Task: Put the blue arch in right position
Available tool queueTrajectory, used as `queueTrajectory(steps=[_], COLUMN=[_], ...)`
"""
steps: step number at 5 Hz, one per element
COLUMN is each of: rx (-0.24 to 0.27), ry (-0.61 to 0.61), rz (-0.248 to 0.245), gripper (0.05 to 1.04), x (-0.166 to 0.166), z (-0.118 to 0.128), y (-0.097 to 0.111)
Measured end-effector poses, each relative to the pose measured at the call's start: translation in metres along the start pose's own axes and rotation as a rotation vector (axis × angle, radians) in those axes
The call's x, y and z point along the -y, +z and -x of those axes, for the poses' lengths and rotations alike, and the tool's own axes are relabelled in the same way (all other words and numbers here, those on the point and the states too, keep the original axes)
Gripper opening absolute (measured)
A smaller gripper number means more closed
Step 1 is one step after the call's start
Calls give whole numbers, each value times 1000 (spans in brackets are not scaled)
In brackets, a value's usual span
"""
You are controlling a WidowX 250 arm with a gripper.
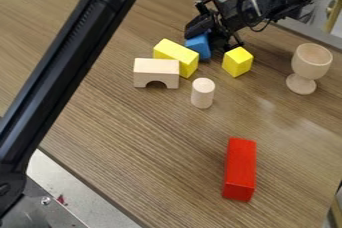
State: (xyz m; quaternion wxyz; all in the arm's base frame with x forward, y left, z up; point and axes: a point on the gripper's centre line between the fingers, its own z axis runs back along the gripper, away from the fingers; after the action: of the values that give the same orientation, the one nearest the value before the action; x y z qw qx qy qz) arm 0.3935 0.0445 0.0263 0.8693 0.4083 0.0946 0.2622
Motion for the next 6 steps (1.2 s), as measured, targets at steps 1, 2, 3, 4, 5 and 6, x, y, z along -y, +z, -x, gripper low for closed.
queueTrajectory(steps=[1,2,3,4,5,6], rx=[-102,-220,-397,-573,-657,-663], ry=[-6,-34,-90,-153,-216,-202], rz=[62,169,331,490,628,697], gripper=[880,978,978,979,980,982], x=[0,1,4,2,4,-11], z=[-1,0,2,0,4,0], y=[2,7,9,4,2,2])
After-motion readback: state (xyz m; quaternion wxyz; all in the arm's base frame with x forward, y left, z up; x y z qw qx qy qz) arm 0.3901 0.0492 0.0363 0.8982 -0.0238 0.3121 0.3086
